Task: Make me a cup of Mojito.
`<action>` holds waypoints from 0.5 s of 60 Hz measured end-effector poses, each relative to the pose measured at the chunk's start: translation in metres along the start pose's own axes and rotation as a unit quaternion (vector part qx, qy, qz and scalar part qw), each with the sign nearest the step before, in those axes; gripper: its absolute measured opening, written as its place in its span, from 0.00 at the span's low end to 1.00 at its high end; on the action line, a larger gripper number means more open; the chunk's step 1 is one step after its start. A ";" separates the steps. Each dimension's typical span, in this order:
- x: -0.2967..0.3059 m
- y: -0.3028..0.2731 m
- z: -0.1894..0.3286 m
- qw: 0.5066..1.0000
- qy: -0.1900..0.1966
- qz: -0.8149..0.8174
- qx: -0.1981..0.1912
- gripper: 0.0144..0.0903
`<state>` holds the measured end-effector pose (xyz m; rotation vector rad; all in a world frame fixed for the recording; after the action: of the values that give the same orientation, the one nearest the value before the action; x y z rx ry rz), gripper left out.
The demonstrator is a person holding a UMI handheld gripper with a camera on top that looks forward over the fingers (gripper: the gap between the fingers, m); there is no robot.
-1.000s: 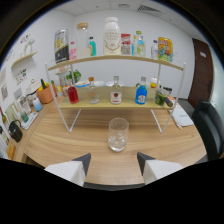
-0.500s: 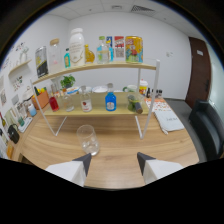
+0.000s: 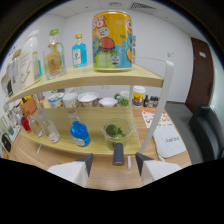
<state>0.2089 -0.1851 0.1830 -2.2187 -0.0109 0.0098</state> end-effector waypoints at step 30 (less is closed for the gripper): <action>0.005 0.000 0.039 0.999 -0.003 0.034 -0.043 0.05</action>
<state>0.2138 -0.1536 0.1590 -2.3038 0.0608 0.0546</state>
